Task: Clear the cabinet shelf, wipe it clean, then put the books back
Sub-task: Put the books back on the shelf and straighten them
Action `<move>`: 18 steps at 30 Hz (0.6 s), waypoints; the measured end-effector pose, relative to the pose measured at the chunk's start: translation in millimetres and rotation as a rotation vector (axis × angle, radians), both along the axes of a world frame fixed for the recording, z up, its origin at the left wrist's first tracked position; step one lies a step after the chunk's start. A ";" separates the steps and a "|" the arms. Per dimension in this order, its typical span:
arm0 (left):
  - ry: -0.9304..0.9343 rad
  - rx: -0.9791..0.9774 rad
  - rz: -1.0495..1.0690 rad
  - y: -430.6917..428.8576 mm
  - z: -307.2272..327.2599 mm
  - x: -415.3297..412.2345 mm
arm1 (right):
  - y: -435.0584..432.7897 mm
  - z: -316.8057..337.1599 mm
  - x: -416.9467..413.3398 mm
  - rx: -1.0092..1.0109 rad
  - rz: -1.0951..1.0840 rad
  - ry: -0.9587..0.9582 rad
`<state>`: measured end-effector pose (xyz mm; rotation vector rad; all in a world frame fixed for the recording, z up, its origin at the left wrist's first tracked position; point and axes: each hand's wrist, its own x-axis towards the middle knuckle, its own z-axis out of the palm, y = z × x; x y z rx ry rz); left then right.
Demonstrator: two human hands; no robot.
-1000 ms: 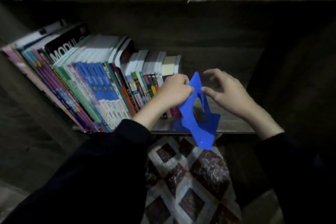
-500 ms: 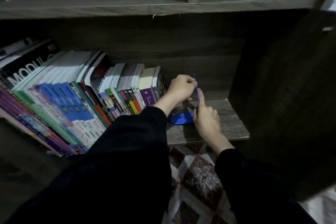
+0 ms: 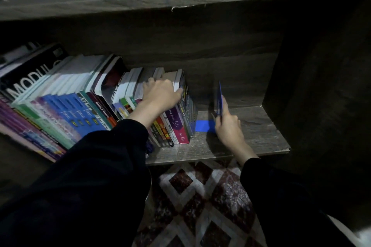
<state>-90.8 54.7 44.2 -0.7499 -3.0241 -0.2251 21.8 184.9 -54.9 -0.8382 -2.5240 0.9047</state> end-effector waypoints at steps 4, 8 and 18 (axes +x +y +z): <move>-0.029 0.061 -0.003 1.5 0.9 -1.9 | -6.3 -1.5 -11.0 -0.039 0.035 0.067; -0.015 0.034 -0.051 0.6 -1.5 -3.3 | -16.8 -2.7 -24.6 -0.067 0.087 0.103; 0.194 0.040 -0.159 -3.3 -24.4 -7.6 | -24.2 -16.8 -32.4 -0.020 0.099 0.181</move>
